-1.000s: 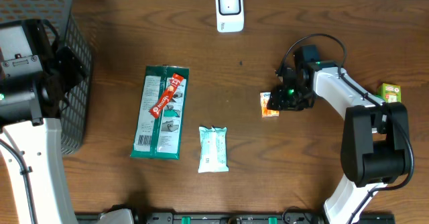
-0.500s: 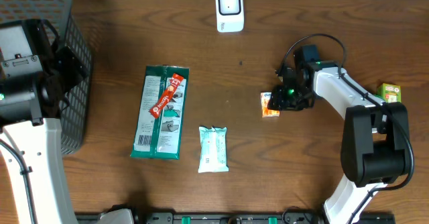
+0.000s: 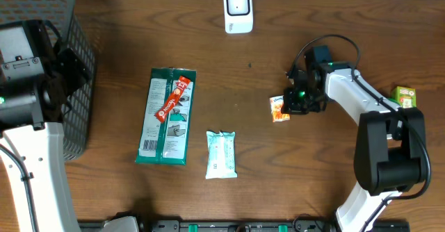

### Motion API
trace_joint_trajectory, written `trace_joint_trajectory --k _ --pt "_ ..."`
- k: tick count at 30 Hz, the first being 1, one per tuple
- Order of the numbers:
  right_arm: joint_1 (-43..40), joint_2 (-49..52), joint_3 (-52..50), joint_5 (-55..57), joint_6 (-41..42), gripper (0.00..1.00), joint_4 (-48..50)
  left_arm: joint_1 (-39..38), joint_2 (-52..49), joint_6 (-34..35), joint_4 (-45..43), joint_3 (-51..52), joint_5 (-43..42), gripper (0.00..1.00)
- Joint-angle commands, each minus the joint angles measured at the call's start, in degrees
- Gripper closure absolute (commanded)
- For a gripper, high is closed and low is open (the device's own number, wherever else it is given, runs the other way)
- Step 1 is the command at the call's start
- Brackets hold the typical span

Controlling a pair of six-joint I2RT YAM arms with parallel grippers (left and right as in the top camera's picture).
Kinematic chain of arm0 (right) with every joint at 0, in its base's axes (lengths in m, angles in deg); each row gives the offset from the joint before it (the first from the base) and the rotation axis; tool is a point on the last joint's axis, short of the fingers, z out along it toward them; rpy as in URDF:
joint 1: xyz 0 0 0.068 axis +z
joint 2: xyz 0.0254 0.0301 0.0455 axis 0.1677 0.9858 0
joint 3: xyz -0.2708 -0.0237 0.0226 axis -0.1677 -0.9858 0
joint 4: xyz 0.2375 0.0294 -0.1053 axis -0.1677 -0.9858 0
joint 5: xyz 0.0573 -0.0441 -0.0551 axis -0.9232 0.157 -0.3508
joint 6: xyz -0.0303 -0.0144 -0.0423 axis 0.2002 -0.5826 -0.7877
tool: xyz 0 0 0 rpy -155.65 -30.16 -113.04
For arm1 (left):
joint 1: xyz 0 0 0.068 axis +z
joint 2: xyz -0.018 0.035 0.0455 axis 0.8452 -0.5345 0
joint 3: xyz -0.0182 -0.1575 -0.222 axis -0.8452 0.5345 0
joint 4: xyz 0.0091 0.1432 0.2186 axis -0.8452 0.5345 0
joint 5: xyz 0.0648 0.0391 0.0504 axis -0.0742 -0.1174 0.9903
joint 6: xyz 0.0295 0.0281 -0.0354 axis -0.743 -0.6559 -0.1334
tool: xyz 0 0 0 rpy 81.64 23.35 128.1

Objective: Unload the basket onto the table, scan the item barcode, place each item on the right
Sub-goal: 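Lift the tissue pack and carry it up to the white scanner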

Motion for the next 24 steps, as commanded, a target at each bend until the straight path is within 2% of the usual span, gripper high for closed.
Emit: trace_joint_trajectory --k 1,8,10,14,17,19,21,24 --pt "0.5 -5.1 4.2 -7.3 -4.1 0.99 -2.5 0.2 -0.2 -0.5 0.0 -0.4 0.7 0.12" --pt "-3.3 -9.0 5.7 -27.0 -11.3 0.99 -9.0 0.2 -0.2 -0.5 0.0 -0.4 0.7 0.12" --pt "-3.6 -9.0 5.7 -27.0 -11.3 0.99 -9.9 0.2 -0.2 -0.5 0.0 -0.4 0.7 0.12" --pt "-3.5 -9.0 7.3 -23.1 -11.4 0.99 -11.8 0.2 -0.2 -0.5 0.0 -0.4 0.7 0.12" --pt "-3.5 -9.0 12.3 -20.0 -11.3 0.99 -16.0 0.2 -0.2 -0.5 0.0 -0.4 0.7 0.12" --pt "-3.1 -9.0 18.1 -14.9 -10.1 0.99 -20.8 0.2 -0.2 -0.5 0.0 -0.4 0.7 0.12" --pt "-2.1 -9.0 26.4 -5.0 -5.4 0.99 -26.9 0.2 -0.2 -0.5 0.0 -0.4 0.7 0.12" --pt "-1.2 -8.9 36.6 2.8 -0.7 0.99 -32.9 0.2 -0.2 -0.5 0.0 -0.4 0.7 0.12"
